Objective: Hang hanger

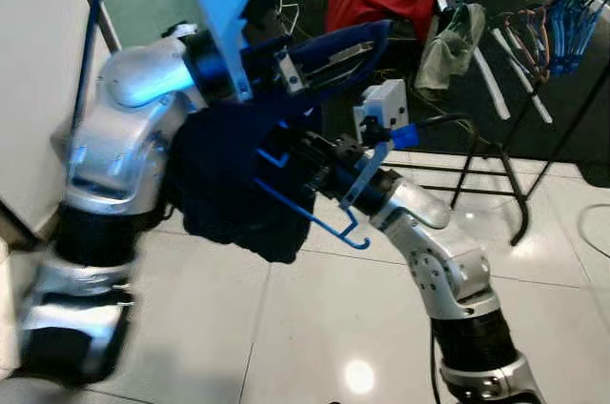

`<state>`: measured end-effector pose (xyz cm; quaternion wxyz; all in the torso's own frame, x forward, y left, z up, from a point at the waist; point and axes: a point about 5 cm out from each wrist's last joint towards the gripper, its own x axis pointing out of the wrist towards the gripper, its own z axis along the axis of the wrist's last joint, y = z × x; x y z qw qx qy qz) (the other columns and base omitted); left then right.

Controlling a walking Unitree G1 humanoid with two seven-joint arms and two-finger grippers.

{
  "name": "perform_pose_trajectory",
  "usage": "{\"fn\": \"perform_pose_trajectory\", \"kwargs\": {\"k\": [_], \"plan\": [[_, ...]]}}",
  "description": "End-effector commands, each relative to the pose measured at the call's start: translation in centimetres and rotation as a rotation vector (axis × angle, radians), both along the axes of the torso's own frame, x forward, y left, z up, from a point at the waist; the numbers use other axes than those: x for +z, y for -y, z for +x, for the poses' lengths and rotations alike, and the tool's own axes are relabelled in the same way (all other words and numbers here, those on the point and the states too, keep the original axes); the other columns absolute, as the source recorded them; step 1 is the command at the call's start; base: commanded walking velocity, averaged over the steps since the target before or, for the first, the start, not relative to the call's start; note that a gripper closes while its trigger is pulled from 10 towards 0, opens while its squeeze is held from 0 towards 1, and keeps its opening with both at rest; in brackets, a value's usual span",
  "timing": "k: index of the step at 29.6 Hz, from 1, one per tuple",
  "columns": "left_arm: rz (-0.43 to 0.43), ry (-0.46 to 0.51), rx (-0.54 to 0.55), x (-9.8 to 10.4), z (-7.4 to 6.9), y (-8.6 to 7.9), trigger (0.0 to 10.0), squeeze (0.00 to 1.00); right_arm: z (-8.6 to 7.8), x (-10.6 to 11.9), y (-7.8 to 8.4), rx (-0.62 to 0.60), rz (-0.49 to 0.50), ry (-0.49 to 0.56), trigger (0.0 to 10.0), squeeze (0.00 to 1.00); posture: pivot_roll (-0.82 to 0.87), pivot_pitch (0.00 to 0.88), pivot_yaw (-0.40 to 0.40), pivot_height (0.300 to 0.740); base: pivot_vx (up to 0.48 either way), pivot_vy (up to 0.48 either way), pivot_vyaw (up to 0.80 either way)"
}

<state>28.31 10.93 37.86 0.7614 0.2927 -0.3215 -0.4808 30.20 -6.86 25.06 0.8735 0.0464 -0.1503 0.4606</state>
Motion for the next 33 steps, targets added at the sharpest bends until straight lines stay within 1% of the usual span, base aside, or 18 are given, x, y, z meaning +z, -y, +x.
{"fn": "perform_pose_trajectory", "kwargs": {"k": [1, 2, 4, 5, 8, 12, 14, 16, 18, 19, 23, 26, 27, 29, 30, 31, 32, 33], "plan": [[0.088, 0.017, -0.025, -0.5, -0.5, 0.2, 10.0, 0.81, -0.3, 0.4, -0.2, 0.025, 0.016, 0.015, 10.0, 0.00, -0.07, 0.079, 0.043, 0.740, 0.000, 0.000, 0.00], [0.191, 0.022, -0.021, -1.0, -0.9, -0.4, 10.0, 0.00, -0.3, 0.5, -0.1, 0.028, 0.018, 0.012, 10.0, 0.00, -0.06, 0.079, 0.042, 0.740, 0.000, 0.000, 0.00], [0.191, 0.022, -0.021, -1.0, -0.9, -0.4, 10.0, 0.00, -0.3, 0.5, -0.1, 0.028, 0.018, 0.012, 10.0, 0.00, -0.06, 0.079, 0.042, 0.740, 0.000, 0.000, 0.00], [0.196, 0.016, -0.017, -0.7, -1.3, -1.3, 10.0, 0.00, -0.3, 0.6, 0.0, 0.031, 0.029, 0.010, 10.0, 0.00, -0.06, 0.080, 0.044, 0.740, 0.000, 0.000, 0.00], [0.196, 0.024, 0.009, -0.4, -1.3, -2.0, 10.0, 0.00, -0.3, 0.7, 0.2, 0.032, 0.036, 0.010, 10.0, 0.00, -0.06, 0.081, 0.044, 0.740, 0.000, 0.000, 0.00], [0.272, 0.047, 0.015, -0.6, -1.4, -2.6, 10.0, 0.00, -0.3, 0.8, 0.4, 0.035, 0.040, 0.010, 10.0, 0.00, -0.06, 0.081, 0.040, 0.740, 0.000, 0.000, 0.00], [0.352, 0.053, 0.027, -0.9, -1.7, -3.0, 10.0, 0.00, -0.3, 0.8, 0.4, 0.039, 0.043, 0.008, 10.0, 0.00, -0.06, 0.081, 0.044, 0.740, 0.000, 0.000, 0.00], [0.352, 0.053, 0.027, -0.9, -1.7, -3.0, 10.0, 0.00, -0.3, 0.8, 0.4, 0.039, 0.043, 0.008, 10.0, 0.00, -0.06, 0.081, 0.044, 0.740, 0.000, 0.000, 0.00], [0.393, 0.052, 0.043, -1.0, -1.7, -3.4, 10.0, 0.00, -0.4, 0.8, 0.4, 0.042, 0.045, 0.007, 10.0, 0.00, -0.06, 0.081, 0.044, 0.740, 0.000, 0.000, 0.00], [0.441, 0.043, 0.055, -1.3, -1.7, -3.8, 10.0, 0.00, -0.4, 0.8, 0.4, 0.045, 0.047, 0.006, 10.0, 0.00, -0.06, 0.082, 0.045, 0.740, 0.000, 0.000, 0.00], [0.468, 0.035, 0.063, -1.5, -1.7, -4.1, 10.0, 0.00, -0.4, 0.8, 0.4, 0.048, 0.049, 0.004, 10.0, 0.00, -0.06, 0.082, 0.045, 0.740, 0.000, 0.000, 0.00], [0.474, 0.011, 0.128, -1.9, -0.8, -5.1, 10.0, 0.00, -0.6, 1.1, 0.5, 0.068, 0.071, 0.000, 10.0, 0.00, -0.06, 0.078, 0.047, 0.740, 0.000, 0.000, 0.00], [0.419, -0.002, 0.169, -1.7, -0.3, -5.7, 10.0, 0.00, -0.6, 1.4, 0.7, 0.079, 0.098, -0.001, 10.0, 0.00, -0.05, 0.077, 0.047, 0.740, 0.000, 0.000, 0.00], [0.201, -0.018, 0.253, -0.5, 0.8, -6.5, 10.0, 0.00, -0.5, 2.4, 1.4, 0.094, 0.167, -0.002, 10.0, 0.00, -0.05, 0.076, 0.048, 0.740, 0.000, 0.000, 0.00], [0.201, -0.018, 0.253, -0.5, 0.8, -6.5, 10.0, 0.00, -0.5, 2.4, 1.4, 0.094, 0.167, -0.002, 10.0, 0.00, -0.05, 0.076, 0.048, 0.740, 0.000, 0.000, 0.00], [-0.003, -0.041, 0.300, 0.2, 1.7, -6.9, 10.0, 0.00, -0.4, 3.1, 1.8, 0.114, 0.227, -0.009, 10.0, 0.00, -0.06, 0.073, 0.050, 0.740, 0.000, 0.000, 0.00], [-0.185, -0.114, 0.336, -0.6, 2.6, -7.3, 10.0, 0.00, -0.7, 3.9, 2.2, 0.176, 0.292, -0.024, 10.0, 0.00, -0.06, 0.073, 0.049, 0.740, 0.000, 0.000, 0.00], [-0.297, -0.187, 0.362, -1.9, 3.2, -7.4, 10.0, 0.00, -1.0, 4.3, 2.5, 0.239, 0.322, -0.026, 10.0, 0.00, -0.07, 0.071, 0.048, 0.740, 0.000, 0.000, 0.00]]}}
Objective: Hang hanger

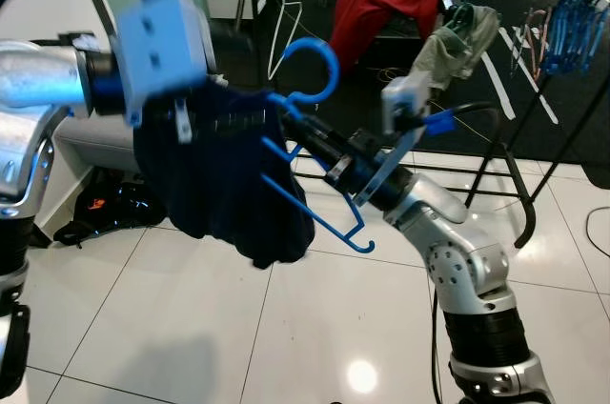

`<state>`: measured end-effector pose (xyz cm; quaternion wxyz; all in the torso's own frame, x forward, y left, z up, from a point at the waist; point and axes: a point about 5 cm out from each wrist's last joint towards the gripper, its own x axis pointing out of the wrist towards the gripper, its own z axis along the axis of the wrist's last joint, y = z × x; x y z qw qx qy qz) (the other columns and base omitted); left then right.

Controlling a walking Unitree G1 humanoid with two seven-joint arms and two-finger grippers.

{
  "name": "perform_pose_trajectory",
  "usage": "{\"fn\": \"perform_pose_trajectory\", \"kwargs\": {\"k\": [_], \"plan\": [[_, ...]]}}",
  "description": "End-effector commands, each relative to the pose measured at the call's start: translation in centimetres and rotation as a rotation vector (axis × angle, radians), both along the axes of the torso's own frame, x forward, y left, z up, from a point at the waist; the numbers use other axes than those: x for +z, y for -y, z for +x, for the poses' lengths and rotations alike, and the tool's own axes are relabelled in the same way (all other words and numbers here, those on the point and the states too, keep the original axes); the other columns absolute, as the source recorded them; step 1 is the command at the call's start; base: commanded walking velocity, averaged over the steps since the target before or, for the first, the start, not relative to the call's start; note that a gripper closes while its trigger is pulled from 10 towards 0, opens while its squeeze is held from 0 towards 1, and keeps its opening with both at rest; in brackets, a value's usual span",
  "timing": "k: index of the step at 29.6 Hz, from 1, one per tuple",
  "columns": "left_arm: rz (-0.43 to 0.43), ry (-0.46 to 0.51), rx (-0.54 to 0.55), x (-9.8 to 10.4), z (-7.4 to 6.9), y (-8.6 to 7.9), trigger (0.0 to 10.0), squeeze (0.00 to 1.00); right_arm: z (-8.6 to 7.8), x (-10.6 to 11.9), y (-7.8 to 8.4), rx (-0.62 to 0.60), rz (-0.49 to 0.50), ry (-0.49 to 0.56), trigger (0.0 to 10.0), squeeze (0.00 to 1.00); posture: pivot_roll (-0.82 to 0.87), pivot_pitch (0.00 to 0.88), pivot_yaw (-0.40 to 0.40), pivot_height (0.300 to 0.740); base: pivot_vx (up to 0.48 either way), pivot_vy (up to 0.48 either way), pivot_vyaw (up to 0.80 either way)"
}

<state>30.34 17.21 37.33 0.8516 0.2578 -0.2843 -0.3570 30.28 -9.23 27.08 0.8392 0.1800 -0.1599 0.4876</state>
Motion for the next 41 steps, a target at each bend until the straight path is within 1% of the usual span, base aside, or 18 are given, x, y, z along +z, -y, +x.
{"fn": "perform_pose_trajectory", "kwargs": {"k": [1, 2, 3, 6, 7, 8, 9, 10, 12, 14, 19, 20, 24, 28, 30, 32, 35, 41], "plan": [[-0.157, -0.096, 0.085, -1.4, 1.2, -1.1, 10.0, 0.00, -1.1, 2.3, 0.1, 0.108, 0.094, 0.075, 10.0, 0.00, -0.07, 0.071, 0.048, 0.740, 0.000, 0.000, 0.00], [-0.222, -0.136, 0.101, -2.4, 1.5, -1.2, 10.0, 0.00, -1.4, 2.6, 0.2, 0.150, 0.111, 0.080, 10.0, 0.00, -0.07, 0.071, 0.047, 0.740, 0.000, 0.000, 0.00], [-0.222, -0.136, 0.101, -2.4, 1.5, -1.2, 10.0, 0.00, -1.4, 2.6, 0.2, 0.150, 0.111, 0.080, 10.0, 0.00, -0.07, 0.071, 0.047, 0.740, 0.000, 0.000, 0.00], [-0.272, -0.296, 0.124, -7.9, 1.0, -0.5, 10.0, 0.00, -2.0, 2.2, 0.7, 0.234, 0.059, 0.079, 10.0, 0.00, -0.07, 0.073, 0.038, 0.740, 0.000, 0.000, 0.00], [-0.272, -0.296, 0.124, -7.9, 1.0, -0.5, 10.0, 0.00, -2.0, 2.2, 0.7, 0.234, 0.059, 0.079, 10.0, 0.00, -0.07, 0.073, 0.038, 0.740, 0.000, 0.000, 0.00], [-0.316, -0.340, 0.122, -9.2, 0.5, -0.6, 10.0, 0.00, -2.0, 2.0, 1.1, 0.240, 0.043, 0.073, 10.0, 0.00, -0.07, 0.076, 0.033, 0.740, 0.000, 0.000, 0.00], [-0.316, -0.340, 0.122, -9.2, 0.5, -0.6, 10.0, 0.00, -2.0, 2.0, 1.1, 0.240, 0.043, 0.073, 10.0, 0.00, -0.07, 0.076, 0.033, 0.740, 0.000, 0.000, 0.00], [-0.360, -0.363, 0.126, -9.9, 0.1, -1.0, 10.0, 0.00, -1.9, 1.9, 1.6, 0.240, 0.037, 0.067, 10.0, 0.00, -0.06, 0.081, 0.027, 0.740, 0.000, 0.000, 0.00], [-0.360, -0.363, 0.126, -9.9, 0.1, -1.0, 10.0, 0.00, -1.9, 1.9, 1.6, 0.240, 0.037, 0.067, 10.0, 0.00, -0.06, 0.081, 0.027, 0.740, 0.000, 0.000, 0.00], [-0.462, -0.405, 0.164, -11.0, -0.4, -2.9, 10.0, 0.00, -1.9, 2.0, 2.2, 0.259, 0.041, 0.061, 10.0, 0.00, -0.06, 0.083, 0.025, 0.740, 0.000, 0.000, 0.00], [-0.515, -0.407, 0.227, -11.2, -0.6, -4.5, 10.0, 0.00, -1.8, 2.2, 2.6, 0.254, 0.040, 0.061, 10.0, 0.00, -0.05, 0.087, 0.021, 0.740, 0.000, 0.000, 0.00], [-0.552, -0.399, 0.235, -10.8, -0.6, -4.8, 10.0, 0.00, -1.7, 2.3, 2.7, 0.247, 0.041, 0.062, 10.0, 0.00, -0.05, 0.086, 0.022, 0.740, 0.000, 0.000, 0.00], [-0.673, -0.408, 0.268, -10.5, -0.8, -5.0, 10.0, 0.00, -1.6, 2.5, 3.0, 0.242, 0.046, 0.055, 10.0, 0.00, -0.05, 0.088, 0.026, 0.740, 0.000, 0.000, 0.00], [-0.695, -0.413, 0.279, -10.5, -0.8, -5.0, 10.0, 0.00, -1.6, 2.5, 3.1, 0.239, 0.047, 0.055, 10.0, 0.00, -0.05, 0.088, 0.027, 0.740, 0.000, 0.000, 0.00], [-0.728, -0.450, 0.339, -11.3, -1.4, -4.7, 10.0, 0.00, -1.4, 2.7, 3.6, 0.231, 0.049, 0.058, 10.0, 0.00, -0.05, 0.092, 0.025, 0.740, 0.000, 0.000, 0.00], [-0.728, -0.450, 0.339, -11.3, -1.4, -4.7, 10.0, 0.00, -1.4, 2.7, 3.6, 0.231, 0.049, 0.058, 10.0, 0.00, -0.05, 0.092, 0.025, 0.740, 0.000, 0.000, 0.00], [-0.765, -0.537, 0.321, -12.6, -3.0, -2.3, 10.0, 0.00, -1.1, 3.0, 4.1, 0.204, 0.049, 0.065, 10.0, 0.00, -0.05, 0.094, 0.024, 0.740, 0.000, 0.000, 0.00], [-0.777, -0.596, 0.298, -13.5, -4.3, -0.6, 10.0, 0.00, -0.4, 3.2, 4.5, 0.155, 0.059, 0.063, 10.0, 0.00, -0.04, 0.098, 0.017, 0.740, 0.000, 0.000, 0.00]]}}
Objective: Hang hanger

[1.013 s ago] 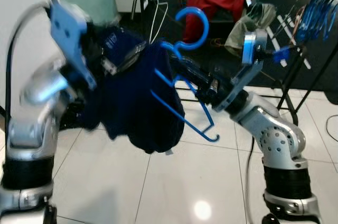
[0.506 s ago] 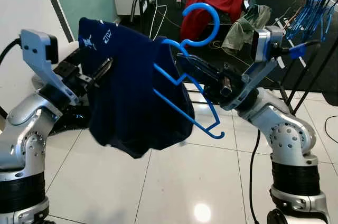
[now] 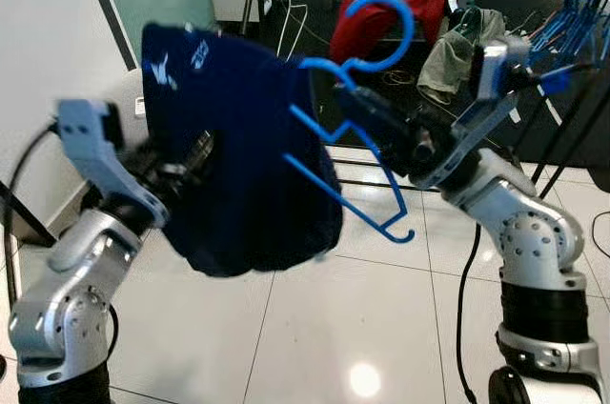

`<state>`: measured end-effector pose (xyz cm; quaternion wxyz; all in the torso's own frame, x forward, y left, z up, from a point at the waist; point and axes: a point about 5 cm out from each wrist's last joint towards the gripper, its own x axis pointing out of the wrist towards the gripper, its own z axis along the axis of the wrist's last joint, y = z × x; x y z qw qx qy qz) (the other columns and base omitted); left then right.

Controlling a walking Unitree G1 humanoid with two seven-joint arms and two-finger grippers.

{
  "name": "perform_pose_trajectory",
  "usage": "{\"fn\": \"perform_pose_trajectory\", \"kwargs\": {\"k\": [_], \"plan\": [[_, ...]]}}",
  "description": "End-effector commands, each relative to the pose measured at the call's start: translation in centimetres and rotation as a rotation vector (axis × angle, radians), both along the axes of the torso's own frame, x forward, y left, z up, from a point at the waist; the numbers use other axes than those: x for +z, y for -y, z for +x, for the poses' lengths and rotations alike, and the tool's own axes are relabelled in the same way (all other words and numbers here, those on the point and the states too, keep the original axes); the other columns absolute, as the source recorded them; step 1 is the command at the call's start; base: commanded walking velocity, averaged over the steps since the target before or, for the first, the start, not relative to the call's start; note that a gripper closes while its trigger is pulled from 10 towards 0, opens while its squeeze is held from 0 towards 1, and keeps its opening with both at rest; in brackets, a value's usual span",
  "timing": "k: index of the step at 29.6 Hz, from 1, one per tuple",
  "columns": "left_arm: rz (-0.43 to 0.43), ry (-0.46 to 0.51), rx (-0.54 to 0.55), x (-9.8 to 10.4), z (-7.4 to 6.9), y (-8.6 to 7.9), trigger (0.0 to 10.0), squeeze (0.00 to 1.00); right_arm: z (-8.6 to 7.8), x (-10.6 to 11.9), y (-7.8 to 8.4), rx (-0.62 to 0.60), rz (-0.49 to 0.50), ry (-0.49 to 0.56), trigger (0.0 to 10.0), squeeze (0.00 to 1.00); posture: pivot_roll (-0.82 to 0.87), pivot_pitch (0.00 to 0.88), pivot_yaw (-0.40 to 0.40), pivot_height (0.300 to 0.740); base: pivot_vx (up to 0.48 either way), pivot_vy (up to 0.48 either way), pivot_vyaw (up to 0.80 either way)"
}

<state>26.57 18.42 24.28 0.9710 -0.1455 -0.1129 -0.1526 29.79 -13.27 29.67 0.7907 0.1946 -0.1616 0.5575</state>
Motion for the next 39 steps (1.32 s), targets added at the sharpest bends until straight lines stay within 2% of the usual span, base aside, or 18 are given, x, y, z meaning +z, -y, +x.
{"fn": "perform_pose_trajectory", "kwargs": {"k": [1, 5, 10, 12, 13, 15, 16, 17, 22, 24, 30, 31, 32, 33, 39], "plan": [[-0.010, -0.023, -0.015, -0.4, -0.5, 0.6, 10.0, 0.00, 0.1, 0.7, 0.5, -0.014, 0.041, 0.031, 10.0, 0.00, -0.04, 0.098, 0.017, 0.740, 0.000, 0.000, 0.00], [0.010, -0.062, -0.029, -1.2, -1.5, 1.8, 10.0, 0.00, 0.7, 1.0, 0.7, -0.041, 0.052, 0.031, 10.0, 0.00, -0.03, 0.100, 0.015, 0.740, 0.000, 0.000, 0.00], [0.048, -0.073, -0.029, -1.5, -1.9, 2.7, 10.0, 0.00, 0.8, 1.3, 0.6, -0.036, 0.055, 0.036, 10.0, 0.00, -0.03, 0.100, 0.009, 0.740, 0.000, 0.000, 0.00], [0.123, -0.068, 0.003, -1.5, -1.8, 2.9, 10.0, 0.00, 0.7, 1.5, 0.5, -0.021, 0.055, 0.042, 10.0, 0.00, -0.03, 0.099, 0.008, 0.740, 0.000, 0.000, 0.00], [0.123, -0.068, 0.003, -1.5, -1.8, 2.9, 10.0, 0.00, 0.7, 1.5, 0.5, -0.021, 0.055, 0.042, 10.0, 0.00, -0.03, 0.099, 0.008, 0.740, 0.000, 0.000, 0.00], [0.203, -0.052, 0.039, -1.4, -1.7, 3.1, 10.0, 0.00, 0.6, 1.7, 0.4, -0.005, 0.058, 0.048, 10.0, 0.00, -0.03, 0.099, 0.009, 0.740, 0.000, 0.000, 0.00], [0.203, -0.052, 0.039, -1.4, -1.7, 3.1, 10.0, 0.00, 0.6, 1.7, 0.4, -0.005, 0.058, 0.048, 10.0, 0.00, -0.03, 0.099, 0.009, 0.740, 0.000, 0.000, 0.00], [0.241, -0.040, 0.050, -1.4, -1.6, 3.4, 10.0, 0.00, 0.5, 1.8, 0.4, 0.002, 0.059, 0.051, 10.0, 0.00, -0.03, 0.098, 0.008, 0.740, 0.000, 0.000, 0.00], [0.265, -0.022, 0.079, -1.3, -1.3, 4.1, 10.0, 0.00, 0.4, 1.9, 0.3, 0.012, 0.062, 0.055, 10.0, 0.00, -0.04, 0.094, 0.012, 0.740, 0.000, 0.000, 0.00], [0.292, 0.010, 0.103, -1.1, -1.0, 4.9, 10.0, 0.00, 0.3, 1.9, 0.1, 0.023, 0.063, 0.059, 10.0, 0.00, -0.04, 0.093, 0.013, 0.740, 0.000, 0.000, 0.00], [0.305, 0.012, 0.127, -1.4, -0.9, 5.3, 10.0, 0.00, 0.1, 2.0, 0.0, 0.037, 0.068, 0.063, 10.0, 0.00, -0.04, 0.085, 0.017, 0.740, 0.000, 0.000, 0.00], [0.302, 0.013, 0.129, -1.4, -0.9, 5.3, 2.6, 0.00, 0.0, 2.0, 0.0, 0.038, 0.069, 0.064, 10.0, 0.00, -0.04, 0.085, 0.017, 0.740, 0.000, 0.000, 0.00], [0.302, 0.013, 0.129, -1.4, -0.9, 5.3, 2.6, 0.00, 0.0, 2.0, 0.0, 0.038, 0.069, 0.064, 10.0, 0.00, -0.04, 0.085, 0.017, 0.740, 0.000, 0.000, 0.00], [0.309, 0.021, 0.130, -1.4, -0.9, 5.3, 0.0, 0.00, 0.0, 2.0, 0.0, 0.039, 0.070, 0.064, 10.0, 0.00, -0.04, 0.084, 0.018, 0.740, 0.000, 0.000, 0.00], [0.332, 0.048, 0.138, -1.3, -0.9, 5.4, 0.0, 0.00, 0.0, 1.9, 0.1, 0.037, 0.069, 0.066, 10.0, 0.00, -0.04, 0.081, 0.016, 0.740, 0.000, 0.000, 0.00]]}}
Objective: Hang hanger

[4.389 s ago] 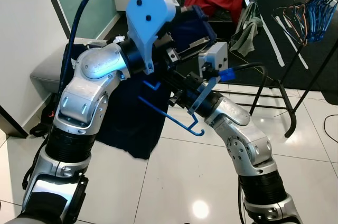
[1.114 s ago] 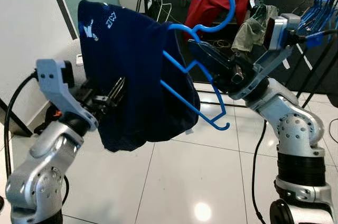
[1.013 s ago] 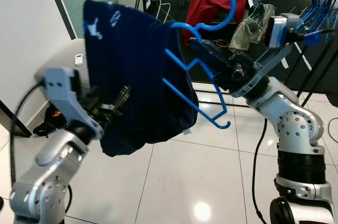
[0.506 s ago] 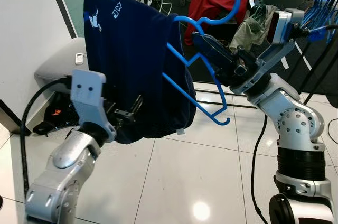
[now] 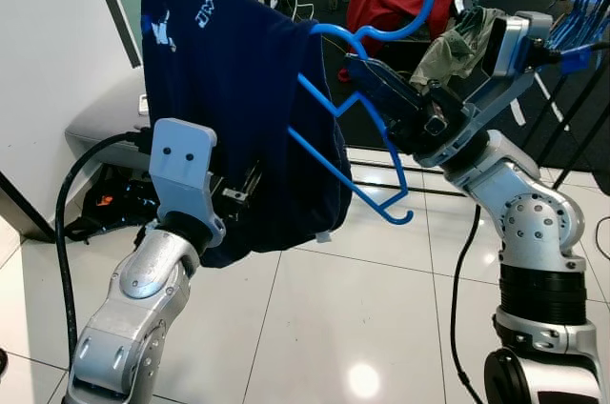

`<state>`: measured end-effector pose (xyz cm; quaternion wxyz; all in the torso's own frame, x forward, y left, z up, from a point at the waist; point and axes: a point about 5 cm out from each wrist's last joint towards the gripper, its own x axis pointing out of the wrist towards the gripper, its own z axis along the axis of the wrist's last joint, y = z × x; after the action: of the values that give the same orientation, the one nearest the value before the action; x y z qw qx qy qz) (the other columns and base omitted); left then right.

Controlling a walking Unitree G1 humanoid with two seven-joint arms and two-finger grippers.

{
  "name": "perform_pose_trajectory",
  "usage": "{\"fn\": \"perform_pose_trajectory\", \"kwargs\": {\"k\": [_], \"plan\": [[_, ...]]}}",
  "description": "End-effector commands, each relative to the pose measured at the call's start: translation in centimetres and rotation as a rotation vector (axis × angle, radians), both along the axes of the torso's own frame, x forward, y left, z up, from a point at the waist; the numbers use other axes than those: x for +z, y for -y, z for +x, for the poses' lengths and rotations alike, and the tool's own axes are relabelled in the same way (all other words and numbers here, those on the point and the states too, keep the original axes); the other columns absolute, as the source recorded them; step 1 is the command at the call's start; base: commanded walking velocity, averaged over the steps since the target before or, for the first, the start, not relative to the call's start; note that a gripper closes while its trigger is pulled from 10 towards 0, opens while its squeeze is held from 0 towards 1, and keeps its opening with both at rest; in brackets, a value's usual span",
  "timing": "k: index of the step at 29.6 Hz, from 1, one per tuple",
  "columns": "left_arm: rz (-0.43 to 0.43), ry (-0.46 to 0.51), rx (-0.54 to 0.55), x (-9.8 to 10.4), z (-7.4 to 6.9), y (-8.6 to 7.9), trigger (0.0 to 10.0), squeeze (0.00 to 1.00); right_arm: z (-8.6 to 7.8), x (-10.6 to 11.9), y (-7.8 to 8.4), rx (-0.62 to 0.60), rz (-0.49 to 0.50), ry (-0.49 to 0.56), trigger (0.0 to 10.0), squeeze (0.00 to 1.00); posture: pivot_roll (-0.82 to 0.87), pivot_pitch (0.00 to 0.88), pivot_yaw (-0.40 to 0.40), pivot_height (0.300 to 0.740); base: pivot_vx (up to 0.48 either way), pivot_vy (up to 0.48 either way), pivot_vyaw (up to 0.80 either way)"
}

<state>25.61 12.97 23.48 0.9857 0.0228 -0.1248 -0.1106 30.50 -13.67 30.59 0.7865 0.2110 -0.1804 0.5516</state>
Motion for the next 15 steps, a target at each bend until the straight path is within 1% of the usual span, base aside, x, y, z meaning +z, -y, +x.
{"fn": "perform_pose_trajectory", "kwargs": {"k": [1, 4, 5, 6, 7, 8, 11, 12, 13, 15], "plan": [[0.011, -0.011, 0.012, -0.5, 0.0, -0.1, 0.0, 0.00, -0.7, 1.0, -0.3, 0.042, 0.018, 0.056, 10.0, 0.00, -0.04, 0.081, 0.016, 0.740, 0.000, 0.000, 0.00], [0.044, 0.020, 0.071, 0.1, 0.2, -2.0, 0.0, 0.00, -0.4, 0.9, 0.2, 0.010, 0.010, 0.052, 10.0, 0.00, -0.04, 0.086, 0.011, 0.740, 0.000, 0.000, 0.00], [0.044, 0.020, 0.071, 0.1, 0.2, -2.0, 0.0, 0.00, -0.4, 0.9, 0.2, 0.010, 0.010, 0.052, 10.0, 0.00, -0.04, 0.086, 0.011, 0.740, 0.000, 0.000, 0.00], [0.065, 0.041, 0.094, 0.6, 0.3, -3.0, 0.0, 0.00, -0.3, 0.8, 0.4, 0.001, 0.007, 0.049, 10.0, 0.00, -0.04, 0.087, 0.010, 0.740, 0.000, 0.000, 0.00], [0.087, 0.072, 0.132, 1.6, 0.4, -4.6, 0.0, 0.00, -0.2, 0.7, 0.6, -0.008, 0.004, 0.044, 10.0, 0.00, -0.03, 0.090, 0.010, 0.740, 0.000, 0.000, 0.00], [0.087, 0.072, 0.132, 1.6, 0.4, -4.6, 0.0, 0.00, -0.2, 0.7, 0.6, -0.008, 0.004, 0.044, 10.0, 0.00, -0.03, 0.090, 0.010, 0.740, 0.000, 0.000, 0.00], [0.151, 0.154, 0.192, 4.3, 0.6, -7.8, 0.0, 0.00, -0.2, 0.2, 1.0, -0.023, -0.005, 0.034, 10.0, 0.00, -0.03, 0.092, 0.012, 0.740, 0.000, 0.000, 0.00], [0.164, 0.172, 0.197, 4.9, 0.5, -8.2, 0.0, 0.00, -0.2, 0.1, 1.0, -0.024, -0.008, 0.032, 10.0, 0.00, -0.03, 0.092, 0.012, 0.740, 0.000, 0.000, 0.00], [0.164, 0.172, 0.197, 4.9, 0.5, -8.2, 0.0, 0.00, -0.2, 0.1, 1.0, -0.024, -0.008, 0.032, 10.0, 0.00, -0.03, 0.092, 0.012, 0.740, 0.000, 0.000, 0.00], [0.176, 0.194, 0.202, 5.6, 0.5, -8.7, 0.0, 0.00, -0.2, 0.0, 1.1, -0.028, -0.013, 0.030, 10.0, 0.00, -0.03, 0.092, 0.012, 0.740, 0.000, 0.000, 0.00]]}}
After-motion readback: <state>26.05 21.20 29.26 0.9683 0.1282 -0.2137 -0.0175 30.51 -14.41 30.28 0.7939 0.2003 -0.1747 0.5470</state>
